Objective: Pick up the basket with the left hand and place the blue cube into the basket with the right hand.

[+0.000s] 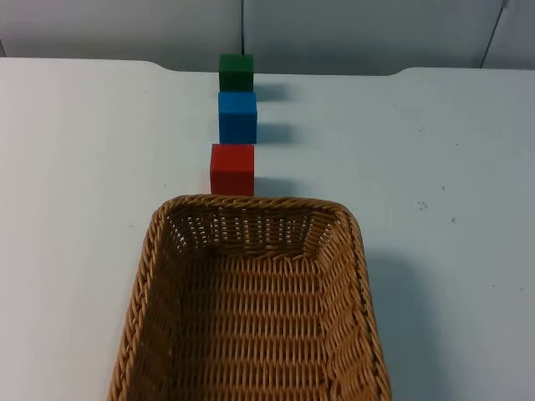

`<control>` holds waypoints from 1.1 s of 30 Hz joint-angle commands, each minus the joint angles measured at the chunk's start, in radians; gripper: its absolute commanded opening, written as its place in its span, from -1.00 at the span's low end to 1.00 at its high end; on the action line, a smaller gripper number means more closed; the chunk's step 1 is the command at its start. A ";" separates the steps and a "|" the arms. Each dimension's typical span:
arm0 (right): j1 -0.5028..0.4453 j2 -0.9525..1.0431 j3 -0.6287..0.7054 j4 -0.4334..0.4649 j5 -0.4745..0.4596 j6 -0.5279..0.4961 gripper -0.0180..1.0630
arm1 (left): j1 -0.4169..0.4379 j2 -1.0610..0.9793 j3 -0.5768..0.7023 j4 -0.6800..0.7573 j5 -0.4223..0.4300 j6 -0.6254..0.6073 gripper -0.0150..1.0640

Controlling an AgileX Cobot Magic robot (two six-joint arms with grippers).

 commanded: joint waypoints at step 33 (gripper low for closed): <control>-0.008 -0.002 0.005 -0.008 -0.005 0.001 0.96 | -0.006 0.930 -0.203 -0.536 -0.258 0.480 0.68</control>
